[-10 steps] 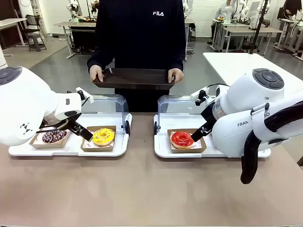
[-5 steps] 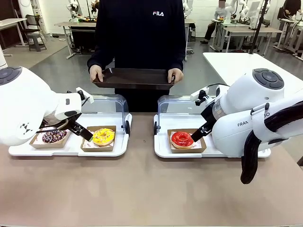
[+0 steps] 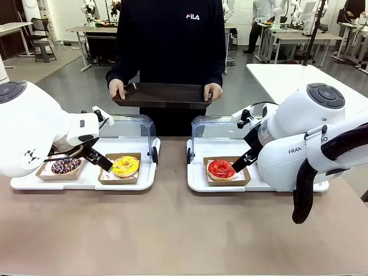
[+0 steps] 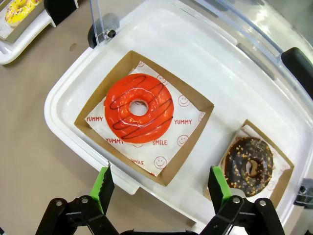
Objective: Provide the desired donut to the person.
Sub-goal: Pick up and lift the Paper togo box containing the Donut pointed at by the person.
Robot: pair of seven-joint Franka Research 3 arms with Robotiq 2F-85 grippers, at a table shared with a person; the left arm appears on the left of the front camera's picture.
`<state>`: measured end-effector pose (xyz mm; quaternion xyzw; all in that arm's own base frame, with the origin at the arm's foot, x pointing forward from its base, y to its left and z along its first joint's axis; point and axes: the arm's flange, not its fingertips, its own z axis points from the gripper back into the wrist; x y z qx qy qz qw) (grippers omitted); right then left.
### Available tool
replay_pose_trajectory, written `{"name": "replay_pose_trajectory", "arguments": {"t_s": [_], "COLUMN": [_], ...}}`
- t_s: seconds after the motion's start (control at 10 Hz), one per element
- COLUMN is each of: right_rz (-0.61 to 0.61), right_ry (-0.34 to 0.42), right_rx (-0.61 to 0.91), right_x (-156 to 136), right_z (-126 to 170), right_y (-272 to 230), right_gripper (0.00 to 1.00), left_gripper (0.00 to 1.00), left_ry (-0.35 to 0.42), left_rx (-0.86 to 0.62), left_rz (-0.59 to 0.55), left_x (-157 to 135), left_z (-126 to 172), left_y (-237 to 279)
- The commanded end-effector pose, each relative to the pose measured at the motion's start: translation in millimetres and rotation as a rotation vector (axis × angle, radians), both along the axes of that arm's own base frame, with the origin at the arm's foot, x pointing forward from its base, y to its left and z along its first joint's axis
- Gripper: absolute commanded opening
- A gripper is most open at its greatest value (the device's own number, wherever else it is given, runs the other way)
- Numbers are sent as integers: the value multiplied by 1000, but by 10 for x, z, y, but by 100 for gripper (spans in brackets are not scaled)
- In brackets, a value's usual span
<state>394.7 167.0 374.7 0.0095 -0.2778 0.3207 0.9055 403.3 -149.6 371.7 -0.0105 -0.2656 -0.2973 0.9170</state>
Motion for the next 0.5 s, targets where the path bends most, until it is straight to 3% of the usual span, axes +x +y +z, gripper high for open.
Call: {"name": "replay_pose_trajectory", "arguments": {"t_s": [0.0,0.2,0.4], "right_rz": [25,160,309], "right_ry": [-3,-45,-58], "right_rx": [-38,-6,72], "right_x": [-65,-466,-785], "right_z": [187,904,1444], "right_y": [64,-65,-391], "right_gripper": [100,100,100], "left_gripper": [100,100,100], "left_ry": [0,-41,-18], "left_rx": [0,-75,-196], "left_rz": [0,-18,-135], "left_x": [0,-386,-678], "left_z": [0,553,881], "left_y": [0,188,505]}}
